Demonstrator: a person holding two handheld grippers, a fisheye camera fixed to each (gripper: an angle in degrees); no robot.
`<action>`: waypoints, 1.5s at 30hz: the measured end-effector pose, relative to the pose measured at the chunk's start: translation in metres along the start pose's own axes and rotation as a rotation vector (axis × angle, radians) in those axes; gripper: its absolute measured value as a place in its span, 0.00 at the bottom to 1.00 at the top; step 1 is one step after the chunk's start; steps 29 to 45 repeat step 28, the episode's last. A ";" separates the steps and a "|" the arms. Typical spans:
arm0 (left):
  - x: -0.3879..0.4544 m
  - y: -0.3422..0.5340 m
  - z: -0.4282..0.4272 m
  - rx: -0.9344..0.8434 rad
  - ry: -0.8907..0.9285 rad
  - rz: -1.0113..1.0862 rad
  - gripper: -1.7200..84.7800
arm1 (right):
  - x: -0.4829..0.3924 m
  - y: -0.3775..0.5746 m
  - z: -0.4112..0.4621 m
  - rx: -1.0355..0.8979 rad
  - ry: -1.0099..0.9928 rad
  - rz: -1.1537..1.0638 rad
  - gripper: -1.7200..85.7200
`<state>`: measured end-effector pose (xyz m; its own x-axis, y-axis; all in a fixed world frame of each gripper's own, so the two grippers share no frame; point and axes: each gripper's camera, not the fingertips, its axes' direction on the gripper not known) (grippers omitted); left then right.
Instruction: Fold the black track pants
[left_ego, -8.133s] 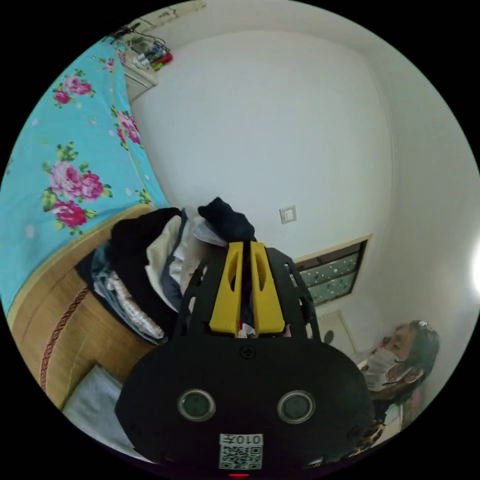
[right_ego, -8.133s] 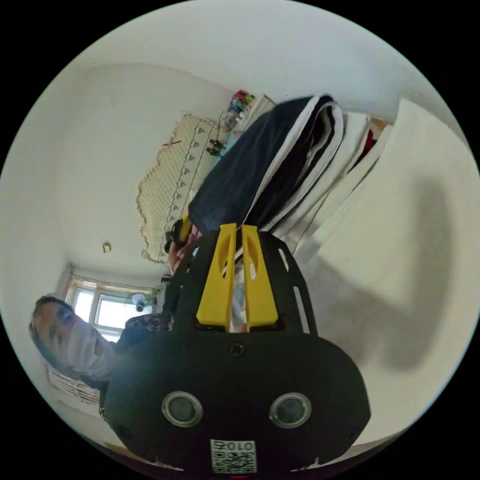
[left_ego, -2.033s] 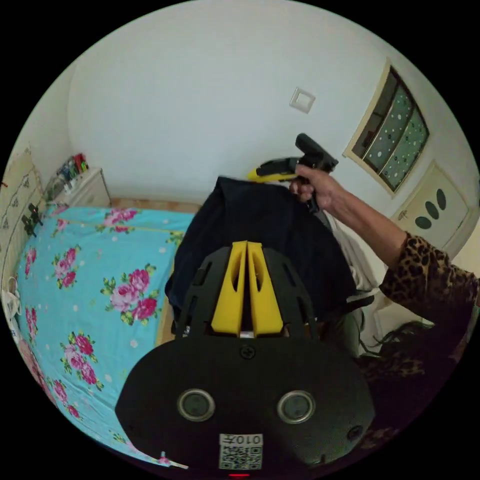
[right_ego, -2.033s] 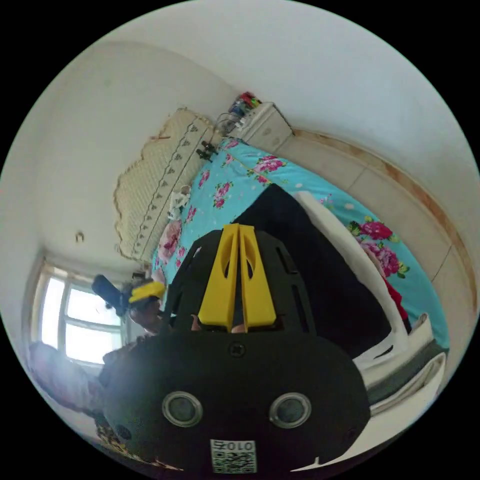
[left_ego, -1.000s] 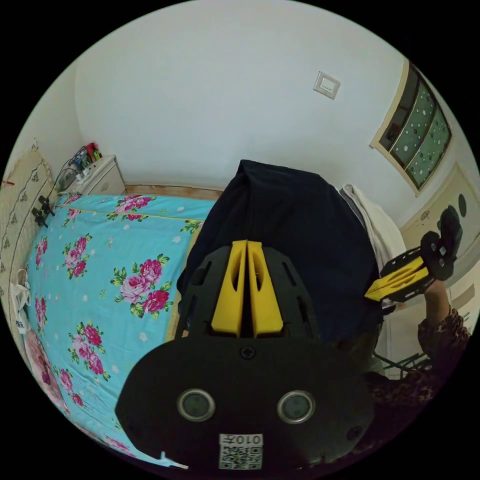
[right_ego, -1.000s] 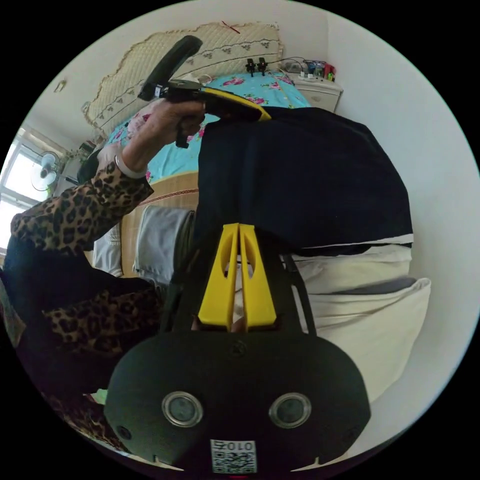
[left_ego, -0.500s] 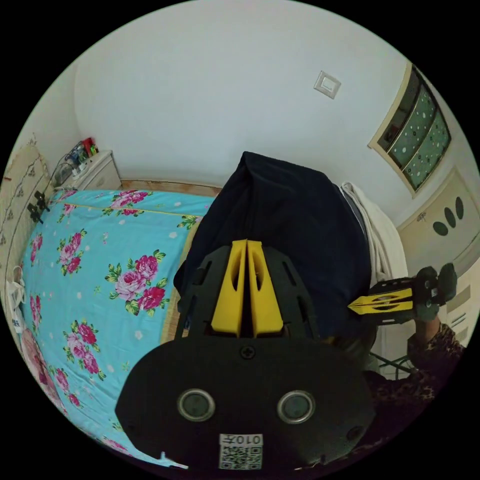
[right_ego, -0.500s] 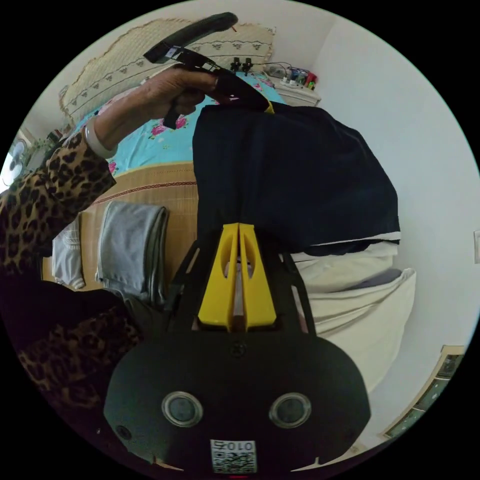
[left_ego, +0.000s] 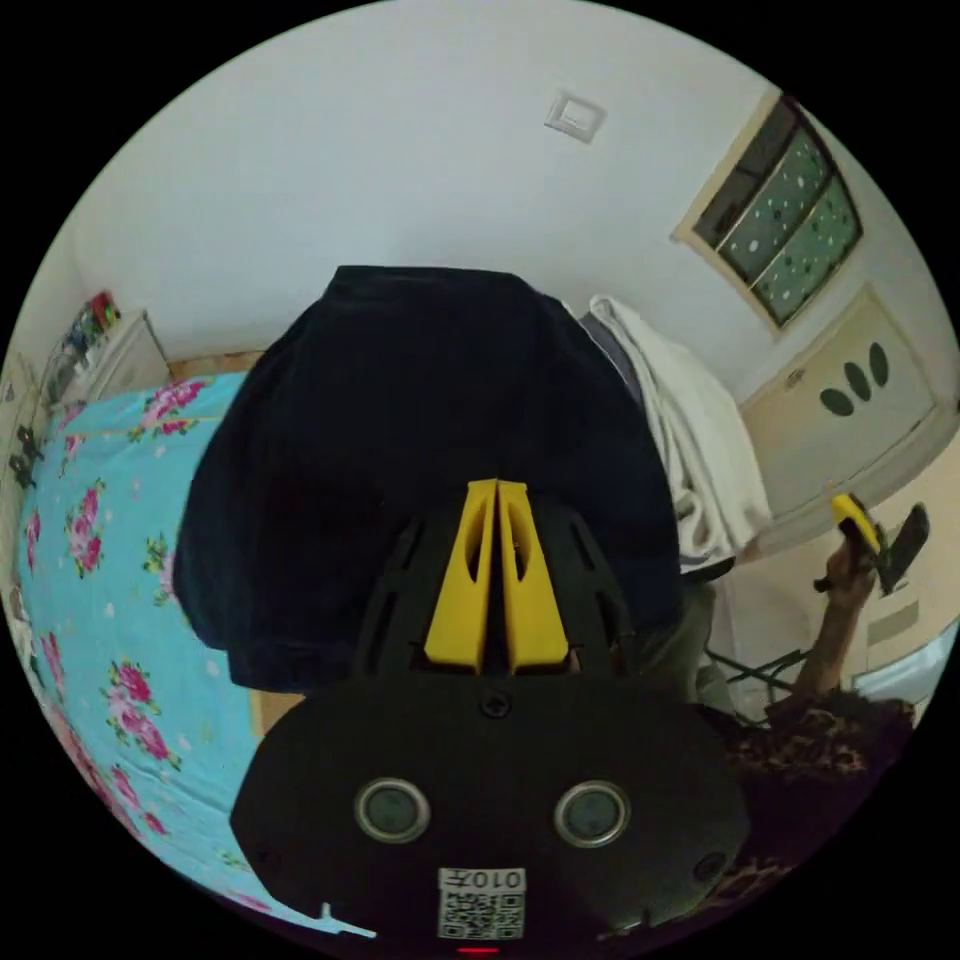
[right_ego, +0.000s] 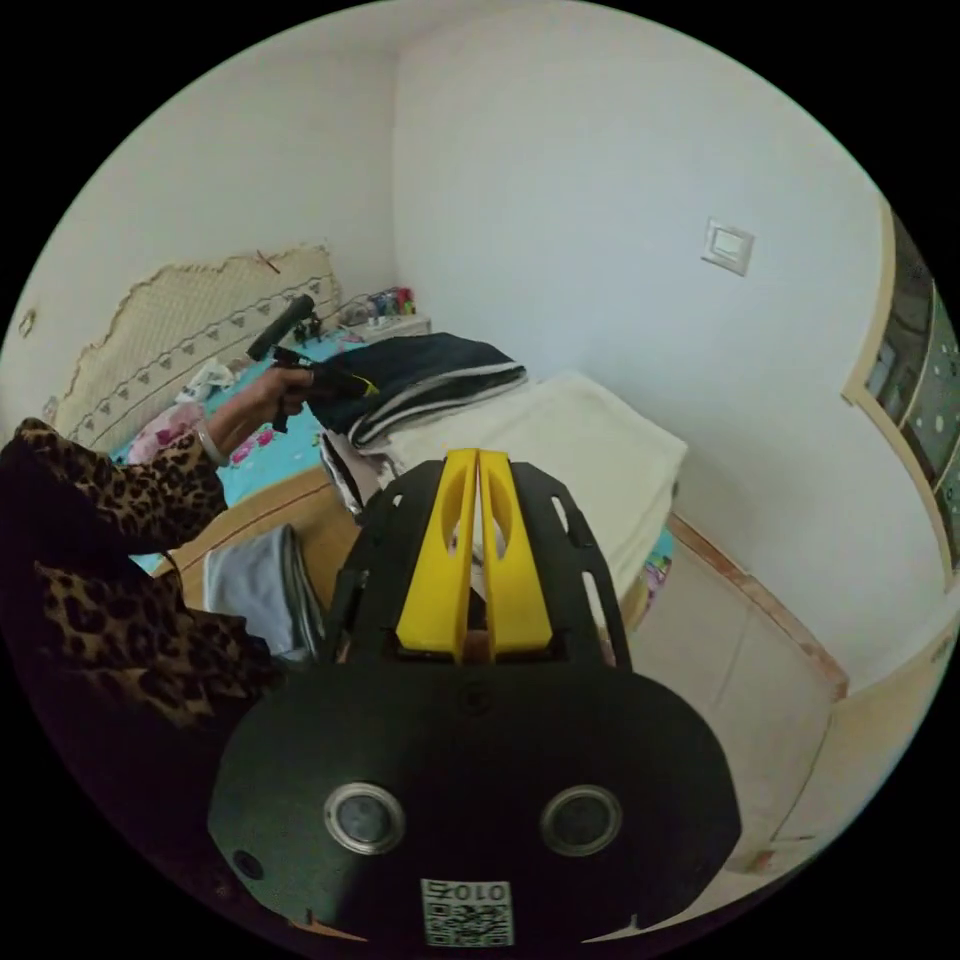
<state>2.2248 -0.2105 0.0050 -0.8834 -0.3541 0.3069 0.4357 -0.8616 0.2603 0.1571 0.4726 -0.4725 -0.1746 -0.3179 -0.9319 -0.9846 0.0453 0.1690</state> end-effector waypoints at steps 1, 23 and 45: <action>-0.013 0.003 0.000 0.028 0.084 -0.059 0.02 | 0.004 0.013 -0.010 -0.007 0.055 0.020 0.04; 0.614 0.117 0.137 -0.246 1.587 1.471 0.02 | -0.164 0.124 -0.223 -0.191 1.039 0.987 0.05; 0.612 0.182 0.105 0.054 1.684 1.580 0.02 | -0.277 0.086 -0.255 -0.134 1.559 1.147 0.08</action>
